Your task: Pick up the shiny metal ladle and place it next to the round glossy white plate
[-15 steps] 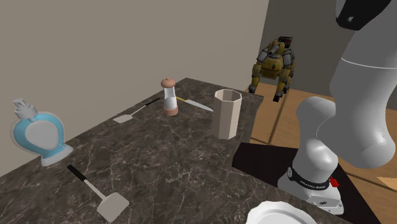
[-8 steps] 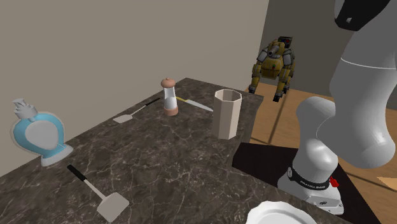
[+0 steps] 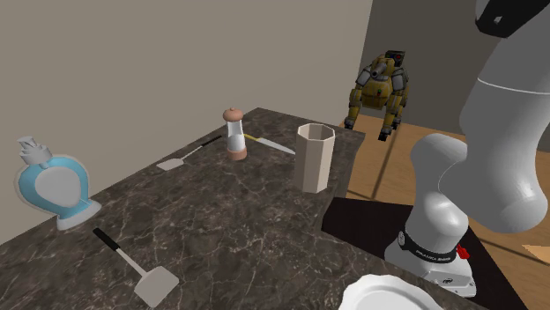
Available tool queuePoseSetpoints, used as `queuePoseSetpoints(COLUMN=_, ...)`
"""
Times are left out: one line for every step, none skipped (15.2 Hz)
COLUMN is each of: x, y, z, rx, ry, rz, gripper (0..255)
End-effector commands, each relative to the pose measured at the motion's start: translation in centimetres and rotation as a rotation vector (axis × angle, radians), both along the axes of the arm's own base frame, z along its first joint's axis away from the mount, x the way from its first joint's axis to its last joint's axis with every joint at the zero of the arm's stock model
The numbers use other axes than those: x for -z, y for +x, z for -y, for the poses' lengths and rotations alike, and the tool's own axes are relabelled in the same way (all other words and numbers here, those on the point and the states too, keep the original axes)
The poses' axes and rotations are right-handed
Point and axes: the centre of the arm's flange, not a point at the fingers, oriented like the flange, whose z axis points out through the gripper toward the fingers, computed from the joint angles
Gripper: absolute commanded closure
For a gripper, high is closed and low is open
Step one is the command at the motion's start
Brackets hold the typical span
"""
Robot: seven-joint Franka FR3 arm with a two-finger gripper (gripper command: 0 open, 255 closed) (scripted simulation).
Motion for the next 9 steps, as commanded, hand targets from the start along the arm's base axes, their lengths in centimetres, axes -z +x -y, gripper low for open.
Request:
queuePoseSetpoints(x=-2.1, y=-0.5, z=0.0, rx=0.001, ry=0.001, rz=-0.004, gripper=0)
queuePoseSetpoints(x=-3.2, y=-0.7, z=0.0, rx=0.001, ry=0.001, rz=-0.004, gripper=0)
queuePoseSetpoints(x=-3.2, y=-0.7, z=0.0, rx=0.001, ry=0.001, rz=-0.004, gripper=0)
queuePoseSetpoints(x=-3.2, y=-0.7, z=0.0, rx=0.001, ry=0.001, rz=-0.004, gripper=0)
queuePoseSetpoints(x=-3.2, y=-0.7, z=0.0, rx=0.001, ry=0.001, rz=-0.004, gripper=0)
queuePoseSetpoints(x=-3.2, y=-0.7, z=0.0, rx=0.001, ry=0.001, rz=-0.004, gripper=0)
queuePoseSetpoints(x=-3.2, y=-0.7, z=0.0, rx=0.001, ry=0.001, rz=-0.004, gripper=0)
queuePoseSetpoints(x=-3.2, y=-0.7, z=0.0, rx=0.001, ry=0.001, rz=-0.004, gripper=0)
queuePoseSetpoints(x=-3.2, y=-0.7, z=0.0, rx=0.001, ry=0.001, rz=-0.004, gripper=0)
